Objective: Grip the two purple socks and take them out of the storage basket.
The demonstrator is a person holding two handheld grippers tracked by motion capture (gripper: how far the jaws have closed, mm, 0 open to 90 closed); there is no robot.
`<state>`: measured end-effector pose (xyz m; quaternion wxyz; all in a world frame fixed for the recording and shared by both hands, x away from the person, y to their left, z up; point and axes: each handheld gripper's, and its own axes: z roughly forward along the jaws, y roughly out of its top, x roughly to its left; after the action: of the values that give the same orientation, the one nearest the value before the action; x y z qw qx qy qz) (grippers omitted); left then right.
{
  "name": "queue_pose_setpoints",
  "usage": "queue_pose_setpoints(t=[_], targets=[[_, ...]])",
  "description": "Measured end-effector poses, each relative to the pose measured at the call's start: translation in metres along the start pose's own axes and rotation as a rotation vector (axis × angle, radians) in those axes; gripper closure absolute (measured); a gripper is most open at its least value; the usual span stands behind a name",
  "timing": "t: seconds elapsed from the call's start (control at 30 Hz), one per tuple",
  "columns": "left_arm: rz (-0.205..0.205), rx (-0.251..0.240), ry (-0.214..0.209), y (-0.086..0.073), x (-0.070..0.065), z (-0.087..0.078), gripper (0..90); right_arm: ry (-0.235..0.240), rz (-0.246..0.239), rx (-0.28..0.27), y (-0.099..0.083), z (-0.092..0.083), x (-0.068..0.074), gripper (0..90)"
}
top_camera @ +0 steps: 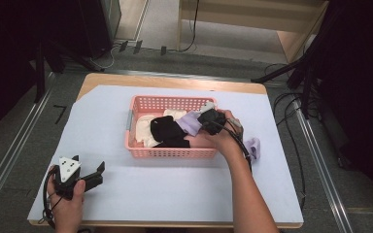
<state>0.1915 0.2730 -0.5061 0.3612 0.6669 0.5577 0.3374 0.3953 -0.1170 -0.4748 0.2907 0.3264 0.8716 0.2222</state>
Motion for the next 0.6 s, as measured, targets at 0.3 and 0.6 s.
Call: queue_pose_setpoints(t=[0.3, 0.6], targets=[[0.000, 0.002, -0.006, 0.000, 0.000, 0.000, 13.9, 0.021, 0.110, -0.112, -0.004, -0.010, -0.005, 88.5], [0.000, 0.001, -0.002, 0.000, 0.000, 0.000, 14.0, 0.017, 0.280, -0.306, -0.012, -0.025, -0.012, 88.7]])
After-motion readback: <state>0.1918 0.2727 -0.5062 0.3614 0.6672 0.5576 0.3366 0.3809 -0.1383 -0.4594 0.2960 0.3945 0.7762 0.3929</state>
